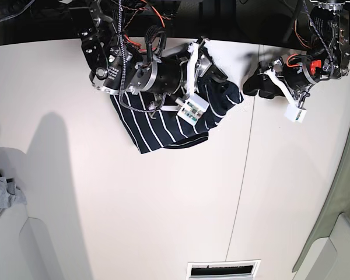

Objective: Layout the t-shirt on the table in an organized manner, then fold the t-shirt properly
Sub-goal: 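Lift the strip end with the right gripper and fold it onto the stack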

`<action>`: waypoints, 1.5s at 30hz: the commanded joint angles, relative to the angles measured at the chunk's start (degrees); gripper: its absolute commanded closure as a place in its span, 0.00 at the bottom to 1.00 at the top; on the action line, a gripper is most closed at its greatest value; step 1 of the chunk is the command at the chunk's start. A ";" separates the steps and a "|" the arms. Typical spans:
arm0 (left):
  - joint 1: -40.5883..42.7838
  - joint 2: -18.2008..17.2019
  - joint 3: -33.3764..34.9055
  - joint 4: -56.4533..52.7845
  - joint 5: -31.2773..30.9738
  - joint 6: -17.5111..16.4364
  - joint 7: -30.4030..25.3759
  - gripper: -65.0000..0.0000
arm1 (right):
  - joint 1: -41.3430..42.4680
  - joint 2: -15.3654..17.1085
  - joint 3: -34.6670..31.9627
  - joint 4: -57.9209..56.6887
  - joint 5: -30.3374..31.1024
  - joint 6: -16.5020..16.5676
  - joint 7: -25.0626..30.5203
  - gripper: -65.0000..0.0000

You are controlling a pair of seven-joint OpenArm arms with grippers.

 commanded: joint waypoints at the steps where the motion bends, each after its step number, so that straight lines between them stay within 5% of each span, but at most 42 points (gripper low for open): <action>1: -0.15 -0.72 -0.17 0.59 -0.66 -0.83 0.28 0.37 | 0.96 0.57 -0.98 1.18 -0.28 0.09 2.08 0.43; 9: 0.52 -7.50 -1.27 0.59 -3.30 -0.81 0.33 0.37 | 1.27 1.60 -9.64 1.18 -1.11 -0.07 3.23 0.43; 17: 0.96 -12.00 -11.21 0.59 -9.16 -2.29 2.40 0.37 | 2.32 0.48 -13.11 1.20 -1.18 -1.16 5.64 0.43; 19: 0.94 -12.87 -12.39 0.76 -13.14 -3.49 4.22 0.50 | 3.54 -0.02 -12.48 1.20 -1.25 -2.75 7.76 0.46; 21: 0.94 -13.05 -12.55 2.03 -16.13 -3.49 5.31 0.76 | 5.38 -0.87 -10.60 1.20 -1.99 -5.86 8.37 0.70; 23: 0.96 -12.44 -12.41 4.90 -18.60 -3.49 6.97 0.96 | 7.28 -2.01 -7.34 1.20 -5.35 -9.18 8.37 1.00; 27: 1.22 -10.58 -12.11 14.38 -19.37 -3.49 7.45 1.00 | 11.67 -2.51 1.70 0.76 -8.96 -12.59 8.31 1.00; 35: 2.51 -7.82 2.58 27.85 -17.64 -3.49 5.55 1.00 | 19.12 -2.51 14.62 -15.65 -1.73 -10.45 10.75 1.00; 39: 2.51 -1.20 10.45 24.50 -8.59 -3.49 1.03 1.00 | 20.79 -2.51 14.84 -25.83 2.25 -4.24 10.75 1.00; 45: 1.03 2.99 16.20 5.68 1.29 -3.49 -7.15 1.00 | 19.12 -2.19 14.84 -36.87 3.06 -3.19 12.87 1.00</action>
